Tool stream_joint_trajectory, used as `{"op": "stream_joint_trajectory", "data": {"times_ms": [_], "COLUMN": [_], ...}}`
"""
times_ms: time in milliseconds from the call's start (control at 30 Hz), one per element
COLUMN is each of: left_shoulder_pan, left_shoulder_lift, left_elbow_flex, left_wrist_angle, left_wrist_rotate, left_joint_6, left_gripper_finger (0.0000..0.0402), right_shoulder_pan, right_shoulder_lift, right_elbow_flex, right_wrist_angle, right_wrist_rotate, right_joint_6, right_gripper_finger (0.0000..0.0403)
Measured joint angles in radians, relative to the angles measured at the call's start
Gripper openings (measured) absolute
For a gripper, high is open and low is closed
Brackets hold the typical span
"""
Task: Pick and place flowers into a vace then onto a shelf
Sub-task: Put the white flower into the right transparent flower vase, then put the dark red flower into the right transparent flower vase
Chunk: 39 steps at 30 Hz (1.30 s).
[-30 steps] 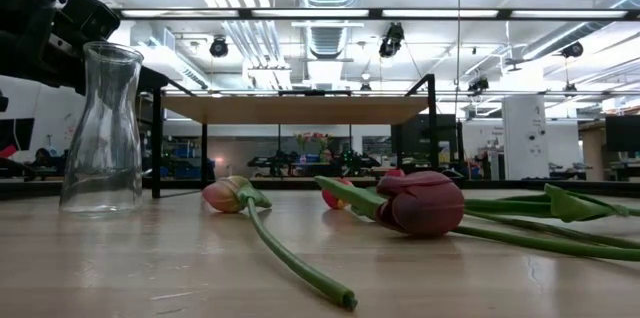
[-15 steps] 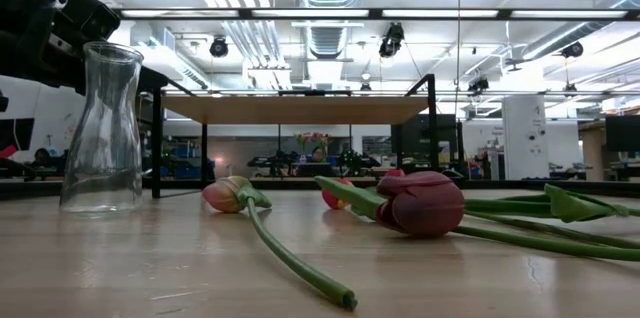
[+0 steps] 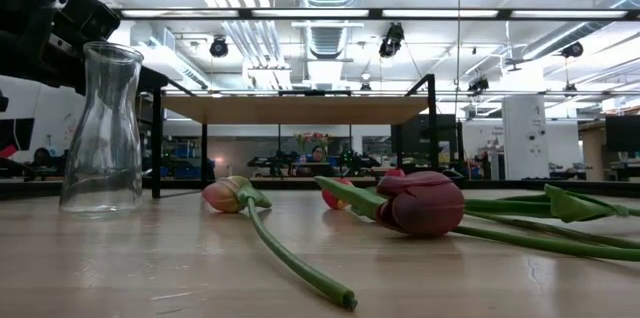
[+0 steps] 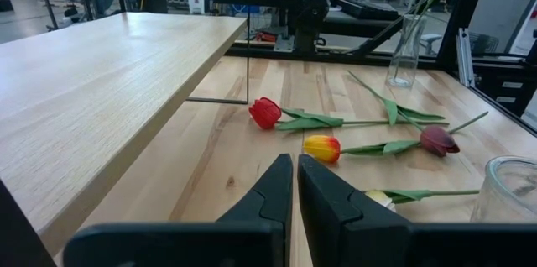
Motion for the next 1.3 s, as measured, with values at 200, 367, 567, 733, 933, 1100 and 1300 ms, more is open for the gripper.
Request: {"op": "stream_joint_trajectory", "data": {"times_ms": [200,367,567,733,933,1100,1300], "left_shoulder_pan": [0.000,0.000,0.000,0.000,0.000,0.000,0.000], "left_shoulder_lift": [0.000,0.000,0.000,0.000,0.000,-0.001,0.000], "left_elbow_flex": [0.000,0.000,0.000,0.000,0.000,0.000,0.001], "left_wrist_angle": [0.000,0.000,0.000,0.000,0.000,0.000,0.000], "left_wrist_rotate": [0.000,0.000,0.000,0.000,0.000,0.000,0.000], "left_joint_6": [0.000,0.000,0.000,0.000,0.000,0.000,0.000], "left_gripper_finger": [0.0005,0.0005,0.0005,0.0005,0.0005,0.0005,0.0005], "right_shoulder_pan": [0.004,0.005,0.005,0.004,0.004,0.004,0.004], "right_shoulder_lift": [0.000,-0.001,-0.001,-0.001,-0.003,-0.005,-0.007], "right_elbow_flex": [-0.090,-0.149,-0.182,-0.157,-0.089,0.005,0.132], "right_wrist_angle": [0.001,0.002,0.002,0.000,-0.004,-0.077,-0.169], "right_wrist_rotate": [-0.002,-0.026,-0.083,-0.131,-0.222,-0.312,-0.340], "right_joint_6": [0.132,0.217,0.250,0.268,0.272,0.276,0.245], "right_gripper_finger": [0.0013,0.0013,0.0017,0.0057,0.0119,0.0161,0.0185]}}
